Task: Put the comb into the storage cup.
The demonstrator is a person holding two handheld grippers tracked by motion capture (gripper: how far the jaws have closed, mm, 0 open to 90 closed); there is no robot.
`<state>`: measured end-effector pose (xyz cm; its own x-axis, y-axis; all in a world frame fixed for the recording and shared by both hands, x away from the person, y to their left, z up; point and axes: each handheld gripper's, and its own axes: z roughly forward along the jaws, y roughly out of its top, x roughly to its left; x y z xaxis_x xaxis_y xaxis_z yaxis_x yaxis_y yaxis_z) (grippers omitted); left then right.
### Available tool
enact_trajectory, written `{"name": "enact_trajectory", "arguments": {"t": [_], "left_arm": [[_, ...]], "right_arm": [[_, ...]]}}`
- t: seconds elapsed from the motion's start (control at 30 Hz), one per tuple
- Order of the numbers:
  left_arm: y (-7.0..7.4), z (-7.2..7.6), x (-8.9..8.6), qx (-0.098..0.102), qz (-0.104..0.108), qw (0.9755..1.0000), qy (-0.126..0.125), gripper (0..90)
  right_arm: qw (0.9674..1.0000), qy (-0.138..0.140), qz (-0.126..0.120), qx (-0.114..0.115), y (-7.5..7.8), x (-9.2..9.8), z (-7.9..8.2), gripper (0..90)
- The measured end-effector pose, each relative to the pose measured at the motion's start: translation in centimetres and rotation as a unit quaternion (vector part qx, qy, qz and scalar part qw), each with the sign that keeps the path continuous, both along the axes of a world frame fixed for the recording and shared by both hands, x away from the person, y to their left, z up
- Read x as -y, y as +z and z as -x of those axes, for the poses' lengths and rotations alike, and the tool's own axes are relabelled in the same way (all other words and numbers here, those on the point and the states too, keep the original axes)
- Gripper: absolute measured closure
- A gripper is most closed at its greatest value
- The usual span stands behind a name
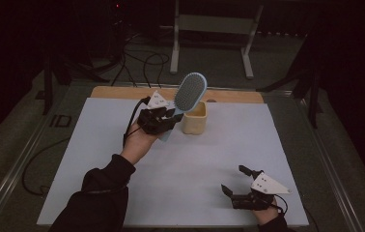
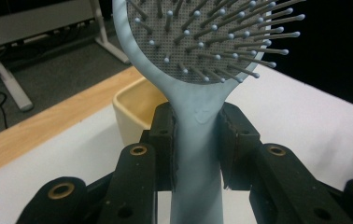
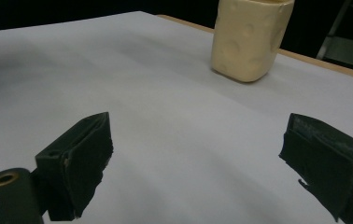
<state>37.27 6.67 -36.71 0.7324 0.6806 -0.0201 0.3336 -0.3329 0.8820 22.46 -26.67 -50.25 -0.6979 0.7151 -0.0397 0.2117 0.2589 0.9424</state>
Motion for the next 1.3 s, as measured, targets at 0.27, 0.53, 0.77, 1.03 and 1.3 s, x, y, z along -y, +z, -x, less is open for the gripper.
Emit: {"name": "enact_trajectory", "arguments": {"t": [0.27,0.53,0.77,1.03,1.3], "left_arm": [[0.7,-1.1,1.3,0.021,0.008,0.9997,0.009,70.3],[1.1,-2.5,2.3,0.032,0.037,0.9988,0.004,70.2],[1.2,-3.5,2.8,0.039,0.071,0.9967,-0.005,70.2],[0.9,-4.7,3.9,0.061,0.099,0.9931,-0.018,70.2],[0.5,-5.9,4.7,0.067,0.114,0.9908,-0.024,70.2]], "right_arm": [[1.0,-0.001,-0.001,0.0,0.1,0.0,0.0,8.5],[1.0,0.001,-0.002,0.001,0.0,0.1,0.0,8.5],[1.0,0.0,-0.004,0.0,0.0,0.0,0.0,8.5],[1.0,-0.001,-0.007,0.002,0.1,0.1,0.1,8.5],[1.0,0.0,-0.008,0.002,0.2,0.1,0.1,8.5]]}}
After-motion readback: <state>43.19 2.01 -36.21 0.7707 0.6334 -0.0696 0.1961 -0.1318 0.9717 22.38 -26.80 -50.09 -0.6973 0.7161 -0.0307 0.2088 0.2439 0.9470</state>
